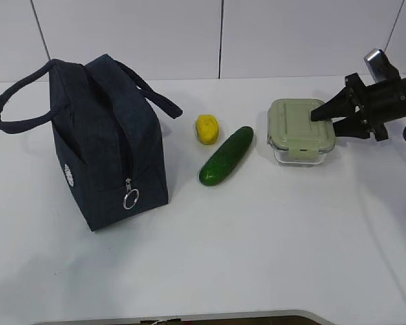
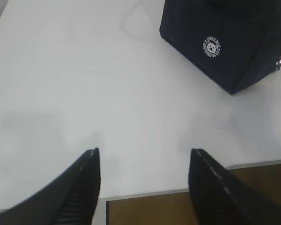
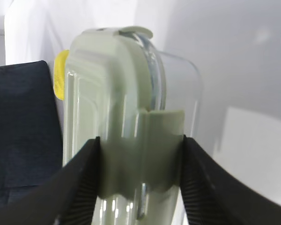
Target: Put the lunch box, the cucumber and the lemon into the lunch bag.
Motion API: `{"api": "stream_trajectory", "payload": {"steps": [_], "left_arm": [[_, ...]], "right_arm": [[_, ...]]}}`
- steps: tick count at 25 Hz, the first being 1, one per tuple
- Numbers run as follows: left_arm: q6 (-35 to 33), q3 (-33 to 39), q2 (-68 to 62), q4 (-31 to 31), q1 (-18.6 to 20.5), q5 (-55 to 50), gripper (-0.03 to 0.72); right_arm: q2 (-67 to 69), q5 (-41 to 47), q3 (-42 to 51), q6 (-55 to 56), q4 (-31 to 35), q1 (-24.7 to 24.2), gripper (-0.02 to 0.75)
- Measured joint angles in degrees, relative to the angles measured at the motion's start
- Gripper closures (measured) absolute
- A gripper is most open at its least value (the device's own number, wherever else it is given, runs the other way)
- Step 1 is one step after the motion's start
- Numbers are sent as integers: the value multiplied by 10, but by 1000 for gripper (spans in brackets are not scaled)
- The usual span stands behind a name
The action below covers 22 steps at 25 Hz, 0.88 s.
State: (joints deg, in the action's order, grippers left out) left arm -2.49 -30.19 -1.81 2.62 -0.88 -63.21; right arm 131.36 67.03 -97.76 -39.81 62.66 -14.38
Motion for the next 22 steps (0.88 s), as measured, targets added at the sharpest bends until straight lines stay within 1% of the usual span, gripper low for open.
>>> {"api": "stream_trajectory", "payload": {"steps": [5, 8, 14, 22], "left_arm": [[0, -65, -69, 3, 1, 7, 257], [0, -98, -119, 21, 1, 33, 257], [0, -114, -227, 92, 1, 132, 257], [0, -118, -387, 218, 1, 244, 258]], "right_arm": [[-11, 0, 0, 9, 1, 0, 358], [-19, 0, 0, 14, 3, 0, 358], [-41, 0, 0, 18, 13, 0, 358], [-71, 1, 0, 22, 35, 0, 358]]}}
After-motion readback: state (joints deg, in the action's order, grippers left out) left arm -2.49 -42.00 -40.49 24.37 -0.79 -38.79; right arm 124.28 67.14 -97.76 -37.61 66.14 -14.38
